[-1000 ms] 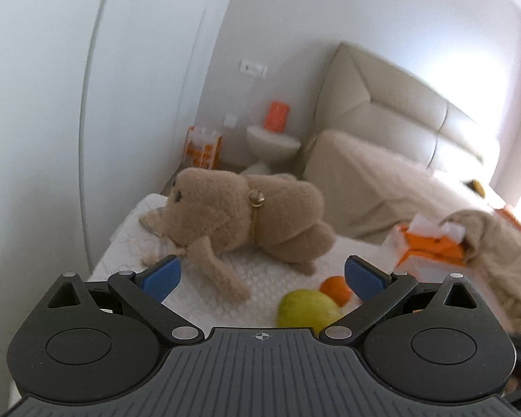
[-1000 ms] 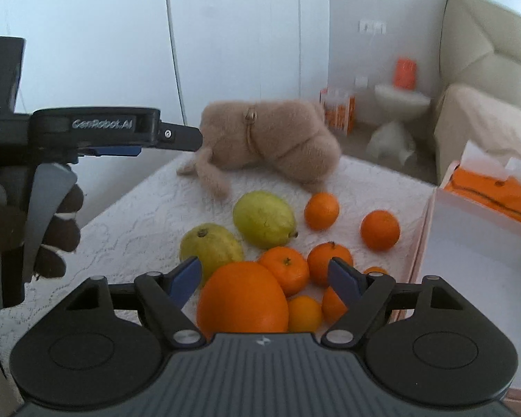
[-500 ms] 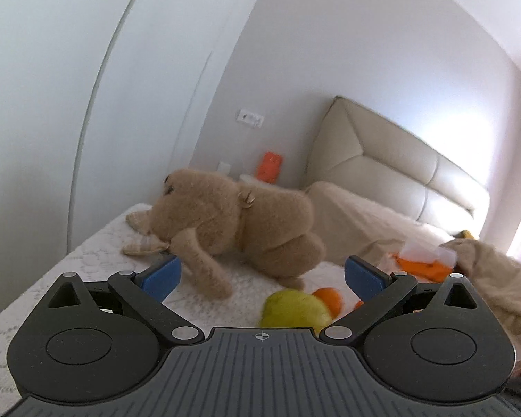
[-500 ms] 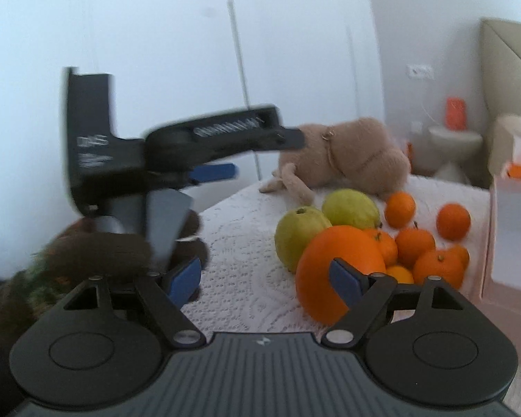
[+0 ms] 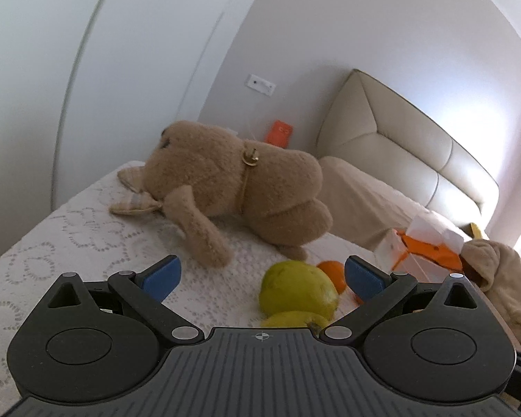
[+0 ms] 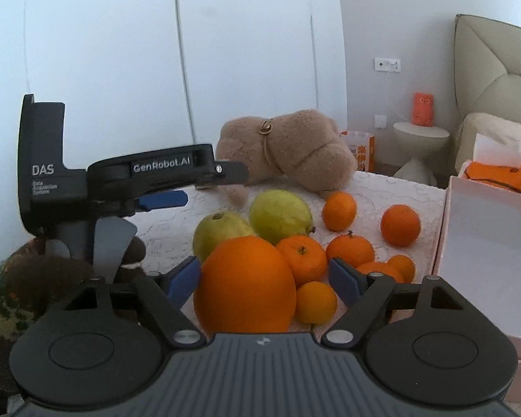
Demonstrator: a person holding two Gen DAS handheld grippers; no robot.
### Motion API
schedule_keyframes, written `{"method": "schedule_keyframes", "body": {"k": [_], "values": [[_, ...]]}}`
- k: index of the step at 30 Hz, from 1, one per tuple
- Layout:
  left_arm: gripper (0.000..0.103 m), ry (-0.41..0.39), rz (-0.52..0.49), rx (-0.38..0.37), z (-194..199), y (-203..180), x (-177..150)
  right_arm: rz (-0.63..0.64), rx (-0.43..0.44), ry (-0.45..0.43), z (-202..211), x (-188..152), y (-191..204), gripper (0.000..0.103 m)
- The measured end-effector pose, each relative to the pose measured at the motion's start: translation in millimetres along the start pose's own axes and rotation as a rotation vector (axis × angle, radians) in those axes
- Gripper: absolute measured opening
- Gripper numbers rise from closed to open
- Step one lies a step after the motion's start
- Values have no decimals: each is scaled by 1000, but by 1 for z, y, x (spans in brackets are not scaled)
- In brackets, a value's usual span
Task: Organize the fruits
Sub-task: 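Reach the left gripper to the green pear and close on it while the right gripper approaches a mandarin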
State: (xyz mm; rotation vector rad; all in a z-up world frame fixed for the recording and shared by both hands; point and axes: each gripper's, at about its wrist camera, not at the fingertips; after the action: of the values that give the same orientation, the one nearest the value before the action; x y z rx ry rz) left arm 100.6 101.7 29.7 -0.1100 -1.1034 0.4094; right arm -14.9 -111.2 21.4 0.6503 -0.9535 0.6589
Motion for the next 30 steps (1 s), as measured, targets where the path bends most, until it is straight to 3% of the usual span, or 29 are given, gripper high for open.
{"method": "schedule_keyframes", "body": {"k": [7, 10, 14, 18, 23, 30], "values": [[103, 138, -198, -37, 17, -12, -5, -22, 73, 37, -4, -11, 7, 79], [103, 158, -262, -45, 22, -11, -6, 8, 45, 89, -9, -14, 19, 77], [99, 191, -242, -66, 19, -4, -5, 41, -17, 128, -13, -12, 33, 74], [70, 266, -245, -117, 6, -7, 1, -23, 23, 136, -7, -7, 23, 70], [72, 262, -269, -118, 1, -12, 1, -145, 54, 109, -2, -8, 2, 70], [66, 255, -281, -154, 8, -9, -13, -134, -27, 111, 9, -17, 21, 69]]}}
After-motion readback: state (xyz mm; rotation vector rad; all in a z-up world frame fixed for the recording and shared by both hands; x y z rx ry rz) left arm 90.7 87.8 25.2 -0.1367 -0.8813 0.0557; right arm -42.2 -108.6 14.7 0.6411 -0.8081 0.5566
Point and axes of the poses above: each gripper's, at about its wrist camera, not at the fingertips, and z roughly against the way its jaws point, y to its left, x to its top, and after that the axes turned 15 degrees about x, right-handed
